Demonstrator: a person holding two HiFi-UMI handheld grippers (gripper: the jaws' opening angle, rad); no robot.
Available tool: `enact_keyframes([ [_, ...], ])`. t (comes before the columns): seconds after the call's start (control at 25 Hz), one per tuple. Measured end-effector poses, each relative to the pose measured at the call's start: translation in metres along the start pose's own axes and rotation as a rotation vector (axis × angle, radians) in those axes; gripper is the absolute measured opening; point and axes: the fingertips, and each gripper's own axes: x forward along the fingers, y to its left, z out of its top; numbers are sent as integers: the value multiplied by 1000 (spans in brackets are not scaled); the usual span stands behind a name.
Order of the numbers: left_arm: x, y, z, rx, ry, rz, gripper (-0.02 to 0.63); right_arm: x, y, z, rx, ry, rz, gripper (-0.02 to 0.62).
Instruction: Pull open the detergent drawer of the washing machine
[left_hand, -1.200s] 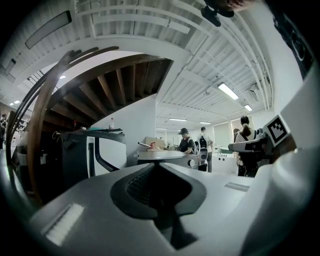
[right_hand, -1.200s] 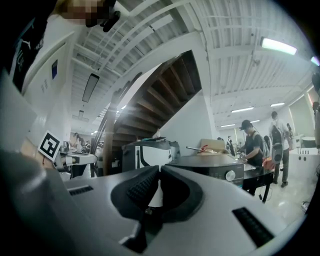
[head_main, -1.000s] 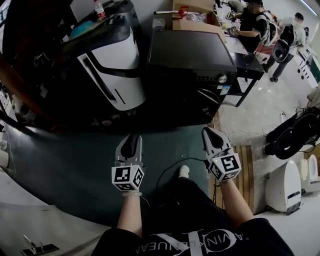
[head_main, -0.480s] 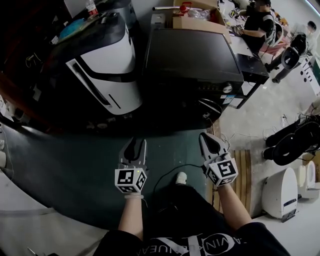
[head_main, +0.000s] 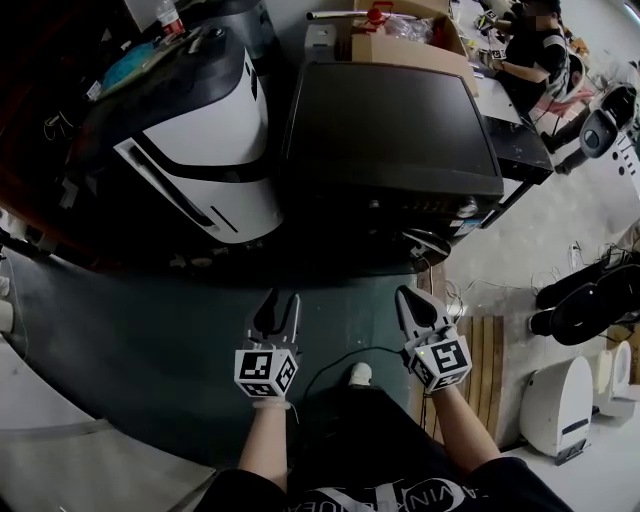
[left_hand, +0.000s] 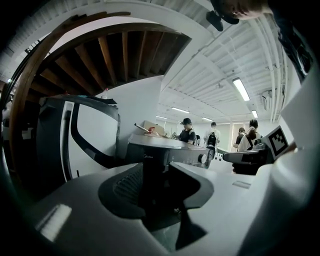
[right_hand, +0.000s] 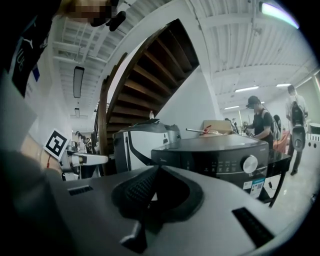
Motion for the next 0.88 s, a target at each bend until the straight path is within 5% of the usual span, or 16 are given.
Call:
enact_keyframes([
  [0.16, 28, 4, -10, -91, 6, 10, 144, 20, -15, -5, 15, -2, -5, 15],
  [0.52, 82, 7, -40, -116, 61, -22, 144, 68, -19, -35, 38, 13, 5, 15],
  [0.88, 152, 18, -67, -354, 31, -88, 156, 113, -29, -60, 72, 31, -17, 15],
])
